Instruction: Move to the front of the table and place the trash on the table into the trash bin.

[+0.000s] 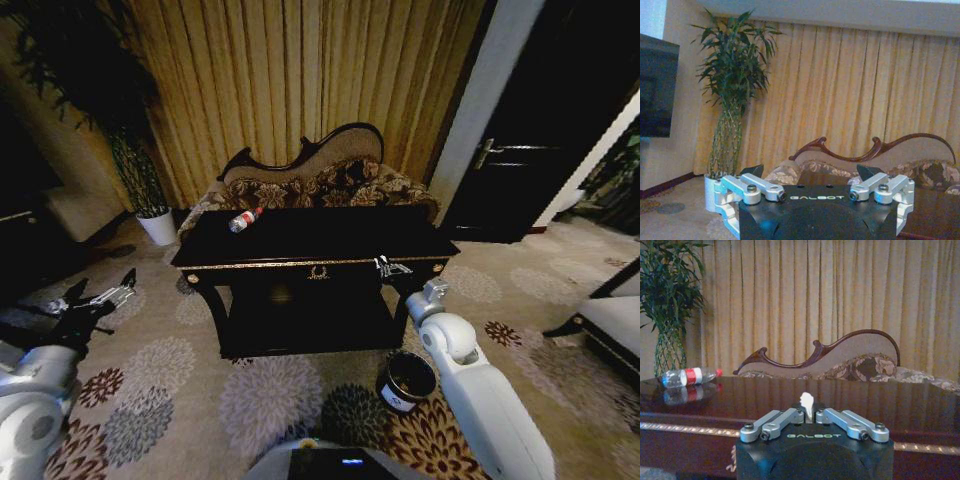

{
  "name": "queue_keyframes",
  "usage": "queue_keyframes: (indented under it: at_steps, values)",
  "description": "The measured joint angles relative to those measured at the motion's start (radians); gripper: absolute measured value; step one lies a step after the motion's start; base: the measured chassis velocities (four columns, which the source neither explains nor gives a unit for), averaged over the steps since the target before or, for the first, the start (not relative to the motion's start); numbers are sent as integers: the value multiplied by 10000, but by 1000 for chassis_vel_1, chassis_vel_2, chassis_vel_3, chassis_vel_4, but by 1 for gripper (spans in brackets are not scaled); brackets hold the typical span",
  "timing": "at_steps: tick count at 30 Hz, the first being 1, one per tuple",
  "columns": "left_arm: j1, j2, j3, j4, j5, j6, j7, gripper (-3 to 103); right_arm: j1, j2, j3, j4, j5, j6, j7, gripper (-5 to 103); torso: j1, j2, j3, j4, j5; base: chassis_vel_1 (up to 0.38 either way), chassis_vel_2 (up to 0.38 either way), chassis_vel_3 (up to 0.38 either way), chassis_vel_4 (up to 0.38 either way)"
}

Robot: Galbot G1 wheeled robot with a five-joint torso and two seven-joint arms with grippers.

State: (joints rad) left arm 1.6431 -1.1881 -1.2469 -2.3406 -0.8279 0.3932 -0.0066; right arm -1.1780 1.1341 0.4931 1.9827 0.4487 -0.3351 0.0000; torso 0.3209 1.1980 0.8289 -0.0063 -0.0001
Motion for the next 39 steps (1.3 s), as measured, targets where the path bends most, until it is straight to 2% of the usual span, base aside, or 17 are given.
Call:
queue_keyframes:
  at_steps: [1,3,8,19,21,22,24,26,29,34,39]
  values:
    - [-26,-3,34,27,2,-9,1,100,-171,68,48,-24,-110,8,0,7,-1,1,0,-2,0,56,-29,-49,40]
    - [-51,-3,55,66,5,-10,5,100,-387,159,123,-160,-298,104,0,3,1,-1,2,-5,0,0,0,0,0]
    - [-66,33,35,146,-23,-19,59,100,-683,308,318,-726,-540,214,0,3,15,-10,8,-4,0,0,0,0,0]
    - [-269,48,1,595,-173,-228,214,100,-1176,532,1175,-3601,-1335,389,-1,3,4,-4,3,-5,0,0,0,0,0]
    - [-309,48,37,762,-176,-335,271,100,-947,485,1200,-4804,-1798,610,-2,3,5,-4,4,-5,2,0,0,0,0]
    - [-309,48,37,762,-176,-335,271,100,-947,485,1200,-4804,-1798,610,-2,3,5,-4,4,-5,2,0,0,0,0]
    - [-316,71,60,896,-175,-411,329,100,-389,428,1129,-6545,-2535,930,-2,3,7,-5,5,-3,1,0,0,0,0]
    - [-321,81,62,926,-175,-423,338,100,-196,407,1074,-7023,-2696,1001,-2,3,6,-5,5,-3,3,0,0,0,0]
    - [-325,151,67,1028,-196,-499,378,100,686,281,851,-8959,-3310,1253,-3,3,6,-5,4,-5,1,0,0,0,0]
    - [-312,179,87,1028,-446,-539,411,100,1546,277,795,-10231,-3971,1317,-3,3,6,-6,5,1,0,0,0,0,0]
    - [-341,188,93,1008,-483,-541,395,100,1640,284,815,-10394,-4212,1301,-4,3,7,-6,5,-5,0,0,0,0,0]
